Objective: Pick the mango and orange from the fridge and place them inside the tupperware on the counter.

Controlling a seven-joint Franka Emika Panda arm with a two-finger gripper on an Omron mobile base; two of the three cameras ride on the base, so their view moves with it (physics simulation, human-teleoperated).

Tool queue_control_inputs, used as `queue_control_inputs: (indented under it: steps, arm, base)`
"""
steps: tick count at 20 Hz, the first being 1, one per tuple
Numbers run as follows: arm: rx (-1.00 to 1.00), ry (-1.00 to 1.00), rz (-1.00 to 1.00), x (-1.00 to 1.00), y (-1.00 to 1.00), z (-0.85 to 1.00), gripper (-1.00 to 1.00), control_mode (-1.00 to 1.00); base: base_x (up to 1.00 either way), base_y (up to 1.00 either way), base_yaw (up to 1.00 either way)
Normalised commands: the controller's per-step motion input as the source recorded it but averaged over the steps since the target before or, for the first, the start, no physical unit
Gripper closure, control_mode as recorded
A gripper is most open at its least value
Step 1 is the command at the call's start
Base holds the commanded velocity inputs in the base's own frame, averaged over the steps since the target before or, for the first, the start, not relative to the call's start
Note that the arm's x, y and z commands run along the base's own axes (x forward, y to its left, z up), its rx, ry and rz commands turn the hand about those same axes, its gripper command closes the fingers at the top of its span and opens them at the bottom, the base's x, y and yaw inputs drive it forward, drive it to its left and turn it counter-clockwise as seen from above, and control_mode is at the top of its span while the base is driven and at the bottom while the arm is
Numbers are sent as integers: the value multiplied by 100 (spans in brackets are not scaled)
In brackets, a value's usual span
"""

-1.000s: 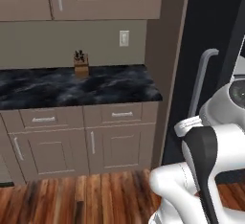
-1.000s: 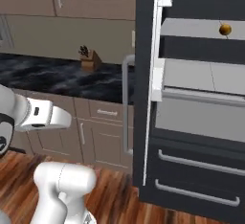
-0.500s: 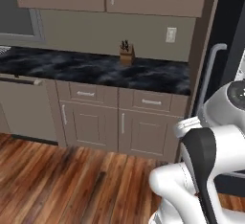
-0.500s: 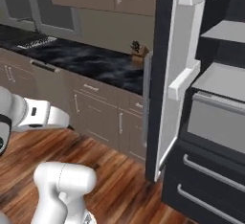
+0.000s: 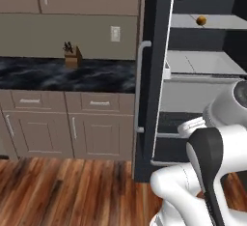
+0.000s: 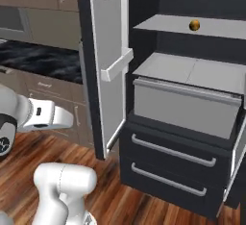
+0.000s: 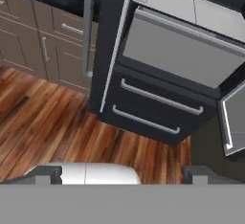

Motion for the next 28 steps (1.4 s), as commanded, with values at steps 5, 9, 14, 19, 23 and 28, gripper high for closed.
queue_control_inputs:
  steps: [5, 9, 14, 19, 23, 28]
  arm:
    - [0, 0, 0, 0, 0, 0, -100, 100]
    - [0, 0, 0, 0, 0, 0, -100, 100]
    - [0, 0, 0, 0, 0, 0, -100, 100]
    - [0, 0, 0, 0, 0, 0, -100, 100]
    - [0, 0, 0, 0, 0, 0, -100, 100]
    - [0, 0, 0, 0, 0, 0, -100, 100]
  base:
    - [-4, -62, -51]
    - [30, -57, -24]
    - [54, -38, 0]
    - [64, -23, 0]
    - [67, -26, 0]
    - [57, -37, 0]
